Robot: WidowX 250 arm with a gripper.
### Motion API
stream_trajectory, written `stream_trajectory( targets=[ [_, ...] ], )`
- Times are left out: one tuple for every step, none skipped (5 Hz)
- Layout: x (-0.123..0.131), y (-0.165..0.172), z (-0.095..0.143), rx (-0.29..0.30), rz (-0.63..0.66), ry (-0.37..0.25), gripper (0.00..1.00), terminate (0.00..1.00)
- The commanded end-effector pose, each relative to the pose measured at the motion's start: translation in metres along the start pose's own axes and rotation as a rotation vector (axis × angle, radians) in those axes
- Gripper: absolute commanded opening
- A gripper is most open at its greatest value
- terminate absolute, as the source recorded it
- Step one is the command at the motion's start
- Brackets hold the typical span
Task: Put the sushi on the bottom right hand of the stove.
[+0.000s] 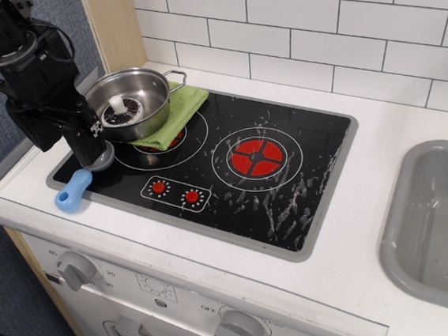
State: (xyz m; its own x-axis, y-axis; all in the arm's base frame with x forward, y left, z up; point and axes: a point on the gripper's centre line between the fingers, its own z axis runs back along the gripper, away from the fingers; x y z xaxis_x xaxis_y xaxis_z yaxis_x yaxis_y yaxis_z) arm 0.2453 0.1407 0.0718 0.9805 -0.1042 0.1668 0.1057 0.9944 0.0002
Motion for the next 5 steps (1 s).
stream_trajectory(
  targets=[
    [0.0, 0.0, 0.0, 0.0, 0.0, 0.0, 1.0, 0.0],
    [0.028, 0.014, 0.001, 0.019, 0.036, -0.025, 1.0, 0.0],
    [0.051, 0.027, -0.003, 0.047, 0.06, -0.034, 1.0, 0.0],
    [0.067, 0.032, -0.007, 0.064, 0.068, -0.048, 1.0, 0.0],
    [0.079, 0.031, -0.016, 0.063, 0.07, -0.038, 1.0, 0.0]
  ],
)
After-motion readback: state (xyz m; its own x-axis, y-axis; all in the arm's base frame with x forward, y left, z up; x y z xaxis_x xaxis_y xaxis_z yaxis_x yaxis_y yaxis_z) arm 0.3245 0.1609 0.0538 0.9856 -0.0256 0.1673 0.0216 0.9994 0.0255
